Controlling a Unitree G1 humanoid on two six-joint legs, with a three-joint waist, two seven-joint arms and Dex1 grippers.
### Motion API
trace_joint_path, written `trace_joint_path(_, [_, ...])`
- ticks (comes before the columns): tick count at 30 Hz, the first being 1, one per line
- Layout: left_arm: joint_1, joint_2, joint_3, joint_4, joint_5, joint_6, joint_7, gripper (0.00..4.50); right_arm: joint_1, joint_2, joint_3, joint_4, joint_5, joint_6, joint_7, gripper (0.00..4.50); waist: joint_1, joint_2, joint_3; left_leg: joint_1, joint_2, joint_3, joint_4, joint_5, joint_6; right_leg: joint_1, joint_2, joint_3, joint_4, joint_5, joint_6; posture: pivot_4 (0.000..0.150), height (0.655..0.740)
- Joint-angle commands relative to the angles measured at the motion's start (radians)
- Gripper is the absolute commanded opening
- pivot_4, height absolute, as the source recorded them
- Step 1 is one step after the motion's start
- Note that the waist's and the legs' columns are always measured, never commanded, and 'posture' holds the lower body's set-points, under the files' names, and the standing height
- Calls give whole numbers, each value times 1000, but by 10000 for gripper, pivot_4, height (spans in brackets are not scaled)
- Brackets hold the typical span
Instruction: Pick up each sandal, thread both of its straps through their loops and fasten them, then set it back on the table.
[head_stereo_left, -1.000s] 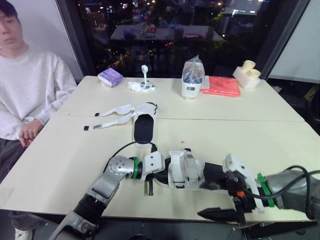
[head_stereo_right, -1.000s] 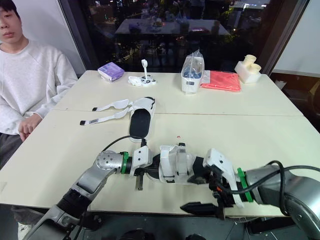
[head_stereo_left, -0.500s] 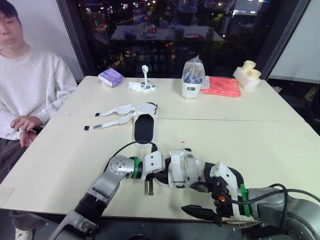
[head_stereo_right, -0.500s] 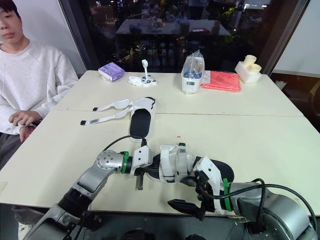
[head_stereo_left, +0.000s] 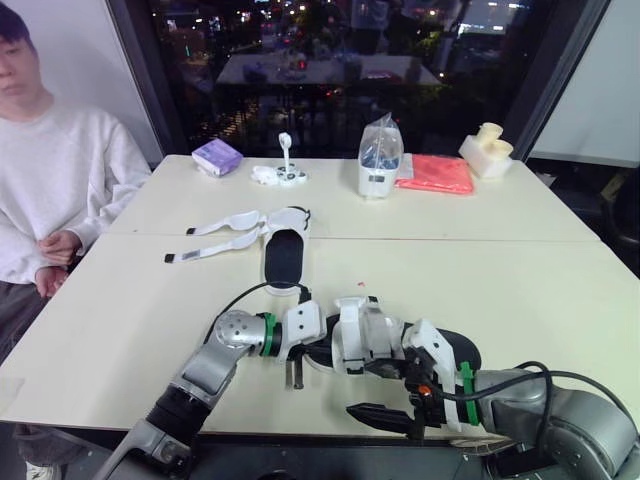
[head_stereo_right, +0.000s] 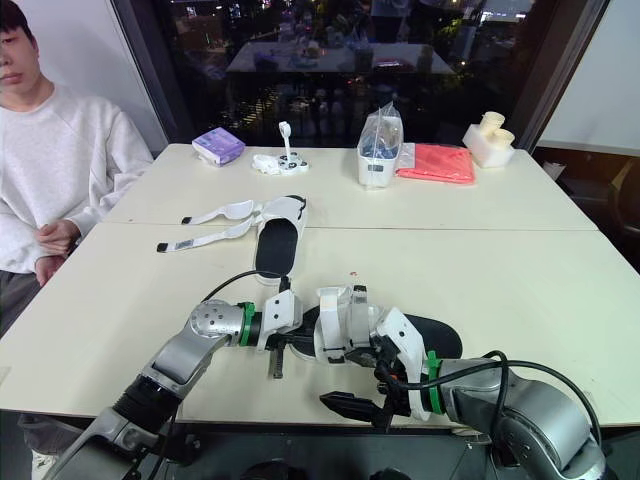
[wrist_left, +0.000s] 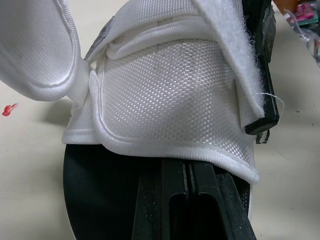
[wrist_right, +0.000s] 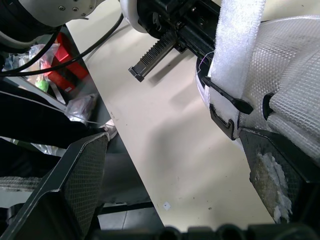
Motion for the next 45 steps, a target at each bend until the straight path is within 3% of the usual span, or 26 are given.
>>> trace_joint_path(1, [36, -8, -63, 27, 32, 30, -13, 0, -41, 50, 5, 38, 40, 24, -15, 44719, 2, 0, -1, 0, 0, 0, 0, 0, 0, 0, 0, 0, 0, 0, 0, 1500, 7400])
trace_joint_path(4, [36, -12, -62, 26, 33, 32, -10, 0, -64, 87, -20, 87, 85, 70, -27, 44719, 5, 0, -1, -1, 0, 0, 0, 0, 0, 0, -1, 0, 0, 0, 0, 1500, 7400])
trace_joint_path(7, [36, -16, -62, 26, 34, 33, -8, 0, -88, 118, -43, 135, 113, 89, -42, 37191, 4, 0, -1, -1, -1, 0, 0, 0, 0, 0, -1, 0, 0, 0, 0, 1500, 7400])
trace_joint_path(14, [40, -18, -62, 22, 34, 34, -3, 0, -125, 143, -66, 176, 138, 123, -76, 1595, 4, 1, -1, -1, -1, 0, 0, 0, 0, -1, -1, 0, 0, 0, 0, 1500, 7400])
trace_joint_path(30, [85, -4, -91, -17, 63, 25, 4, 0, 44, 26, 47, 150, 247, 329, 36, 729, 6, 0, -2, -1, -1, 0, 0, -1, 2, 0, -2, 0, -1, 0, 0, 1500, 7400])
trace_joint_path(39, [63, 3, -144, 48, 155, -67, 12, 0, 1, -74, -122, 10, 486, 377, 37, 729, 9, 0, -3, -2, -2, 0, -1, -4, 1, 0, -2, 0, -2, -1, 0, 1500, 7400])
trace_joint_path(45, [19, 8, -199, 151, 239, -195, 9, 0, -155, -137, -231, 5, 667, 277, -36, 729, 21, 1, -3, -1, -2, -1, 0, -5, -1, 4, -2, 0, -9, -2, -2, 1500, 7400])
